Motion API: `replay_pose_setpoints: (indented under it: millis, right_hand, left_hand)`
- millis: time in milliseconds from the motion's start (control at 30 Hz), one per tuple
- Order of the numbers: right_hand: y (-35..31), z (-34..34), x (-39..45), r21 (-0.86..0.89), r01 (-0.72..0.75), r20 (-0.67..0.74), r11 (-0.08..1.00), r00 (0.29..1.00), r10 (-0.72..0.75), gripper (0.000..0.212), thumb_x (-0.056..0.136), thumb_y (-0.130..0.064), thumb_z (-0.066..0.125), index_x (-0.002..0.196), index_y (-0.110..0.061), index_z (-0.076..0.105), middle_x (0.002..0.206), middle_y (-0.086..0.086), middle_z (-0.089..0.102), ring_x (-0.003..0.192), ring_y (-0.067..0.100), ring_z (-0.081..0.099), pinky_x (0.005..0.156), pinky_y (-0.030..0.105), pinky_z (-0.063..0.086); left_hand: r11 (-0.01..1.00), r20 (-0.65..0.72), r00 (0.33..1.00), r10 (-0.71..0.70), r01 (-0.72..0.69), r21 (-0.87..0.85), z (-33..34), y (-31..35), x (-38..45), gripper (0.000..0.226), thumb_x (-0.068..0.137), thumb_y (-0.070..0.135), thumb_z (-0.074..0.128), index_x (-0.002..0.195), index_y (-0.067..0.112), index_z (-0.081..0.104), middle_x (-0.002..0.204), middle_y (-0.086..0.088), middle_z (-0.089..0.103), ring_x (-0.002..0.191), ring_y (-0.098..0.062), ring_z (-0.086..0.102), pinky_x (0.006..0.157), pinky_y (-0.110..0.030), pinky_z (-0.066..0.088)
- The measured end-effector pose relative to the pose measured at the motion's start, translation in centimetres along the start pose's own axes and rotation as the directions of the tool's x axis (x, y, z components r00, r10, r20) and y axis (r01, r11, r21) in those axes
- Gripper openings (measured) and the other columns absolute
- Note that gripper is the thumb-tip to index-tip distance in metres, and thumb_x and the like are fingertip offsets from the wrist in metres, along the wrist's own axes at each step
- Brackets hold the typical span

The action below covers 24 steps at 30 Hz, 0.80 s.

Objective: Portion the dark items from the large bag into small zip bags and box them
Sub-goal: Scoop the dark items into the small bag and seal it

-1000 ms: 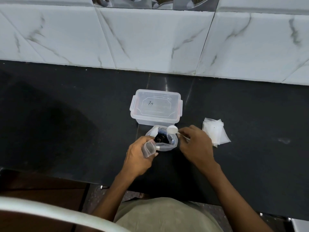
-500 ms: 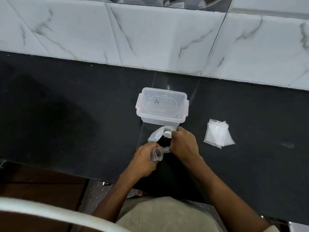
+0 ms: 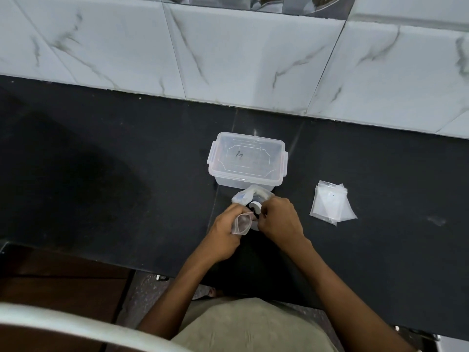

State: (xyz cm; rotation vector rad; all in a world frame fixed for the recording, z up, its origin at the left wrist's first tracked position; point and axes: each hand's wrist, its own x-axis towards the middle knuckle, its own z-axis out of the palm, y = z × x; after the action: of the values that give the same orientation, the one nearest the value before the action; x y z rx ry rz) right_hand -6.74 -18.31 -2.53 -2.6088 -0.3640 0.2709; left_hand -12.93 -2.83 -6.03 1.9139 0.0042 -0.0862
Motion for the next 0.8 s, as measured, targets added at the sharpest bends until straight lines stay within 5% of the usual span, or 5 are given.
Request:
replay_pose_setpoints:
  millis: [200,367,533,667,800]
  right_hand:
    - [0.5,0.7,0.0,0.053,-0.085,-0.018,0.995,0.996,0.086,0.013,0.067,-0.002,0.062,0.055,0.002,0.061,0.05,0.009,0.053,0.047,0.022,0.049,0.045,0.028,0.04]
    - [0.4,0.6,-0.1,0.073,-0.115,0.001,0.991,0.993,0.115,0.011,0.07,-0.006,0.067,0.062,0.001,0.067,0.057,0.012,0.062,0.052,0.024,0.059,0.051,0.037,0.055]
    - [0.0,0.5,-0.4,0.085,-0.127,0.004,0.988,0.992,0.128,0.007,0.073,-0.002,0.066,0.069,0.0,0.071,0.061,0.008,0.061,0.054,0.019,0.057,0.054,0.027,0.046]
    - [-0.4,0.4,-0.5,0.075,-0.118,-0.004,0.99,0.993,0.119,0.008,0.076,-0.003,0.066,0.069,0.001,0.069,0.062,0.007,0.055,0.053,0.017,0.049,0.056,0.024,0.038]
    - [-0.8,0.3,-0.8,0.016,-0.055,-0.01,0.998,0.998,0.056,0.018,0.079,-0.01,0.067,0.071,0.005,0.065,0.071,0.013,0.059,0.062,0.028,0.057,0.059,0.035,0.048]
  left_hand:
    - [0.993,-0.084,0.99,-0.112,0.11,-0.036,0.7,-0.9,-0.5,0.033,0.086,-0.011,0.064,0.099,0.019,0.069,0.103,0.01,0.063,0.099,-0.014,0.067,0.09,-0.047,0.055]
    - [0.986,-0.051,0.997,-0.054,0.045,-0.162,0.3,0.2,-0.7,0.018,0.091,-0.004,0.067,0.103,0.009,0.07,0.102,-0.001,0.072,0.099,-0.018,0.069,0.089,-0.031,0.056]
    - [0.978,-0.131,0.982,-0.134,0.11,-0.178,0.2,0.0,-1.0,0.018,0.093,-0.003,0.064,0.102,0.011,0.07,0.101,-0.003,0.073,0.096,-0.015,0.07,0.084,-0.027,0.056]
    - [0.996,-0.266,0.963,-0.044,0.02,-0.091,0.8,0.2,-1.5,0.027,0.086,-0.014,0.062,0.1,0.008,0.068,0.106,-0.002,0.062,0.099,-0.016,0.065,0.085,-0.021,0.052]
    - [0.993,-0.4,0.909,-0.114,0.099,-0.06,1.5,0.3,-1.6,0.03,0.085,-0.009,0.064,0.108,0.009,0.067,0.121,0.001,0.05,0.106,-0.01,0.06,0.089,-0.014,0.048]
